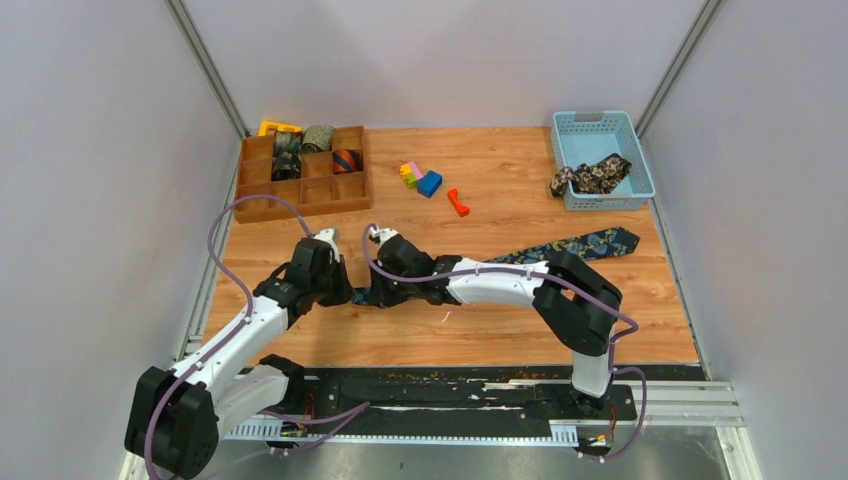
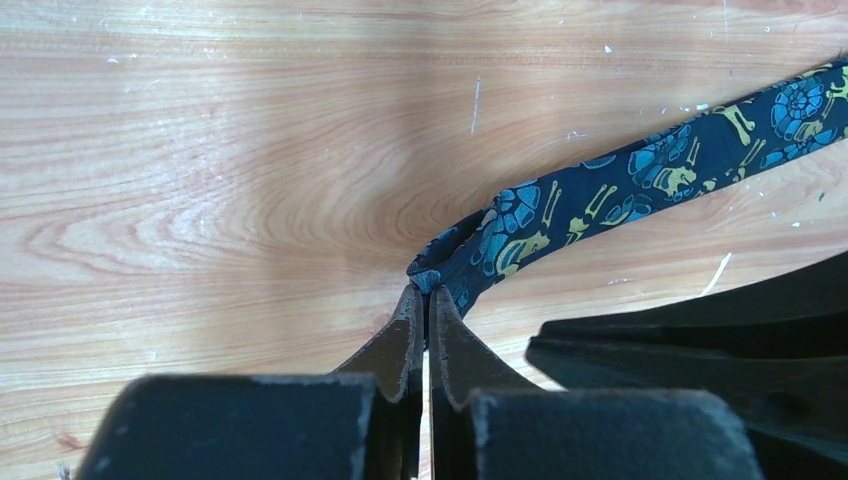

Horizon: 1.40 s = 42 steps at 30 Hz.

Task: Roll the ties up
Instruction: Roll the tie at the center of the board.

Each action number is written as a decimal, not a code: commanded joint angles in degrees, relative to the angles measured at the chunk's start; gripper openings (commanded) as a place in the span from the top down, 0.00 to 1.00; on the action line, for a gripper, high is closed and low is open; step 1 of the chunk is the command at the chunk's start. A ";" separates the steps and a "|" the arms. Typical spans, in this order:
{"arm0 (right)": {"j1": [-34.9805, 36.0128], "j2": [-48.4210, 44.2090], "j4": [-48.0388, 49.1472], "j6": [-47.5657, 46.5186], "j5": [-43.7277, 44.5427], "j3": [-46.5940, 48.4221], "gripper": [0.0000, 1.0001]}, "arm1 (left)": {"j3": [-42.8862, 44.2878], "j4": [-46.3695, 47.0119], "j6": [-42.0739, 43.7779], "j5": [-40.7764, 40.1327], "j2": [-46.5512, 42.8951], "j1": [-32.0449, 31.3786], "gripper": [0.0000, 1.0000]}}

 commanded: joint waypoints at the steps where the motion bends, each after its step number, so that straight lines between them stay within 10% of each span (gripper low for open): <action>1: -0.98 -2.92 -4.32 -1.98 5.70 4.62 0.91 | 1.27 -0.45 0.76 -0.35 -1.30 0.21 1.00; 42: 0.14 9.45 -3.57 -0.08 3.28 8.42 0.93 | 4.00 -3.60 -0.28 0.47 -3.69 0.23 1.00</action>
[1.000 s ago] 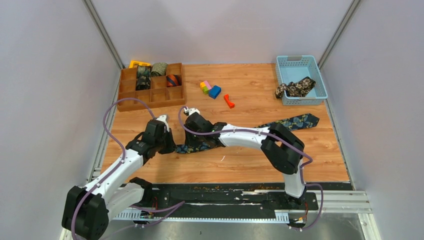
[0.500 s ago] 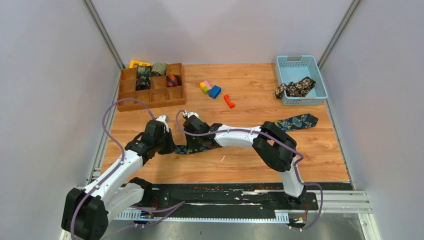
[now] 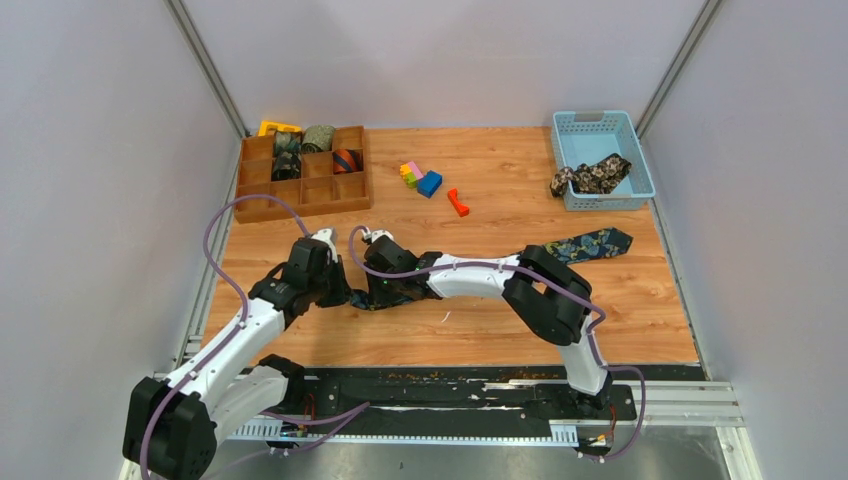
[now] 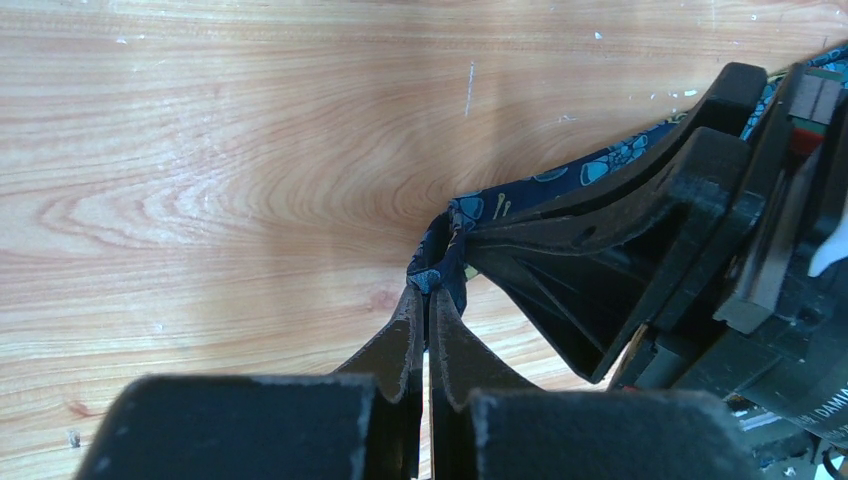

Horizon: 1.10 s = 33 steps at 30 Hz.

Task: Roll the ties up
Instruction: Roll the tie at the center of the board.

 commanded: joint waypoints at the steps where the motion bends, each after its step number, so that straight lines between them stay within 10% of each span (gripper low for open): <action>1: 0.39 1.00 2.70 1.21 -0.91 -0.29 0.93 | 2.62 0.75 -0.15 0.37 -1.23 0.23 1.00; 33: -0.67 1.36 10.98 2.44 -7.98 -4.49 0.93 | 4.38 5.15 -1.70 4.23 7.11 0.19 1.00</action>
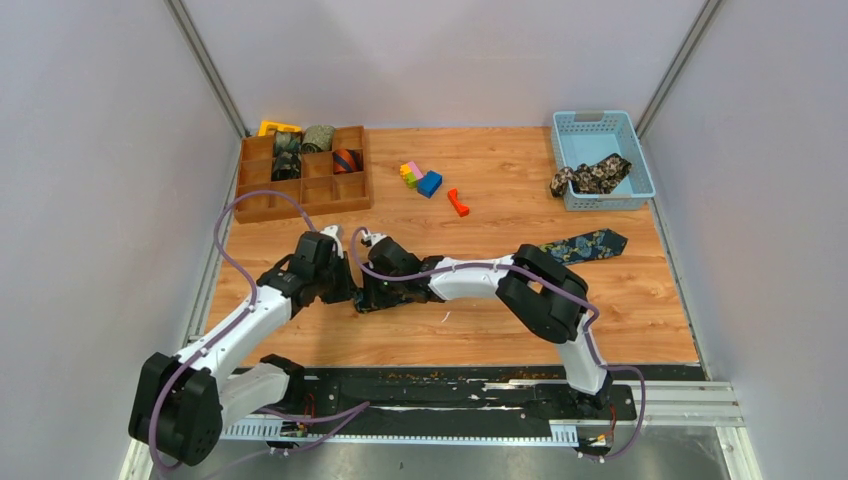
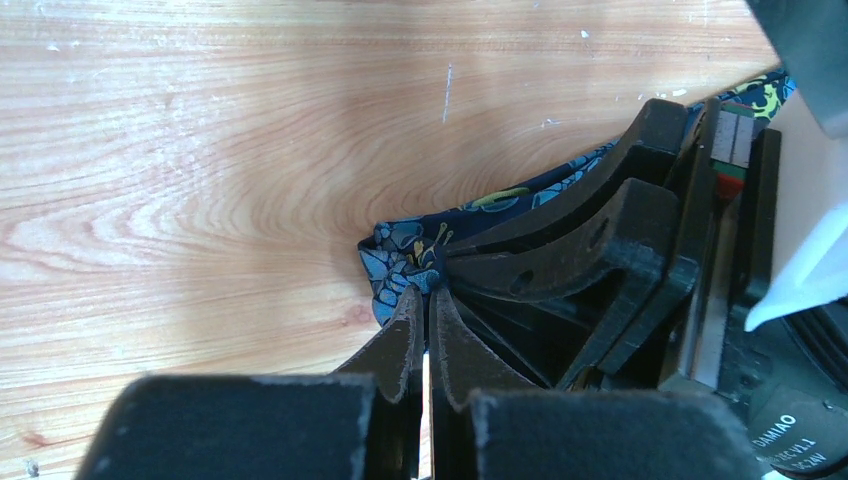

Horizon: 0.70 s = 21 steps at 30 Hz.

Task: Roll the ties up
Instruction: Roll the tie at the center of the board.

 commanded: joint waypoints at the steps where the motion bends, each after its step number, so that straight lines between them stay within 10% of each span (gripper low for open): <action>1: -0.32 -0.34 1.93 0.44 -1.88 -1.94 0.93 | 2.25 3.81 -0.75 1.30 1.71 0.22 1.00; 21: -1.76 -10.75 -2.73 -1.31 -0.30 -4.93 0.93 | 2.15 7.05 -1.90 2.34 6.23 0.23 1.00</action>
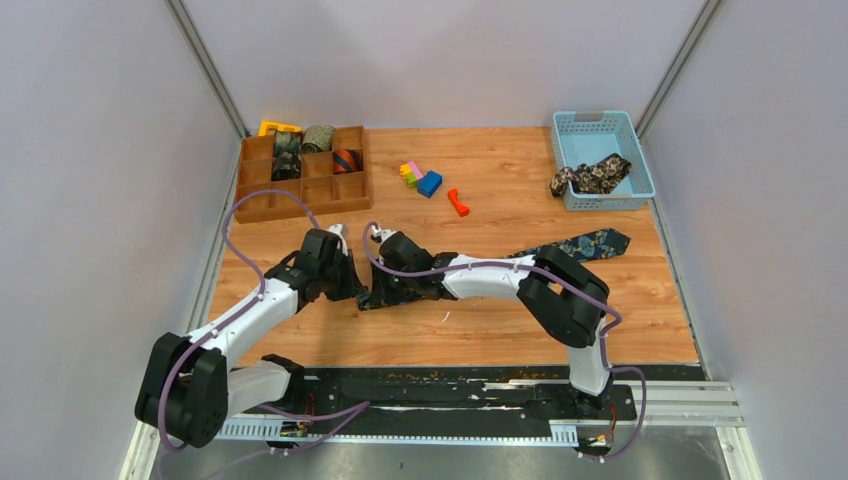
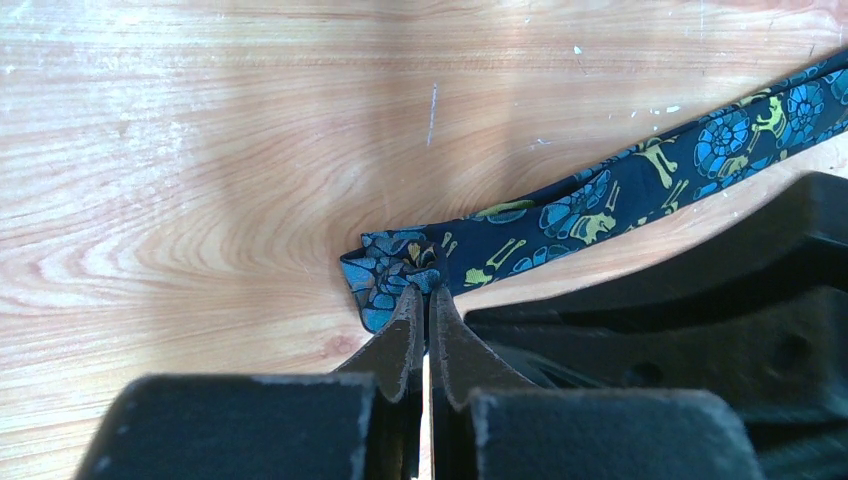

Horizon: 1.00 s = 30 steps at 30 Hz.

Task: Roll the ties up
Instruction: Roll the tie at the center of the board.

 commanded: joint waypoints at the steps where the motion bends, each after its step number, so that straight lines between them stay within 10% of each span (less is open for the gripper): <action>1: -0.37 -5.92 -1.54 -1.49 2.37 -1.16 0.93 | 2.12 2.48 -0.66 0.66 0.56 0.23 1.00; 10: -2.35 -8.94 -0.98 -2.14 3.47 -4.84 0.93 | 1.67 4.62 -1.53 2.50 2.50 -0.14 0.99; 22: -2.71 -8.53 1.51 -2.84 1.94 -5.22 0.91 | -0.35 9.04 -3.53 5.14 3.43 -0.65 0.61; 30: -3.04 -7.99 1.94 -3.18 0.84 -3.95 0.85 | -2.89 12.53 -5.19 6.46 3.60 -0.65 0.73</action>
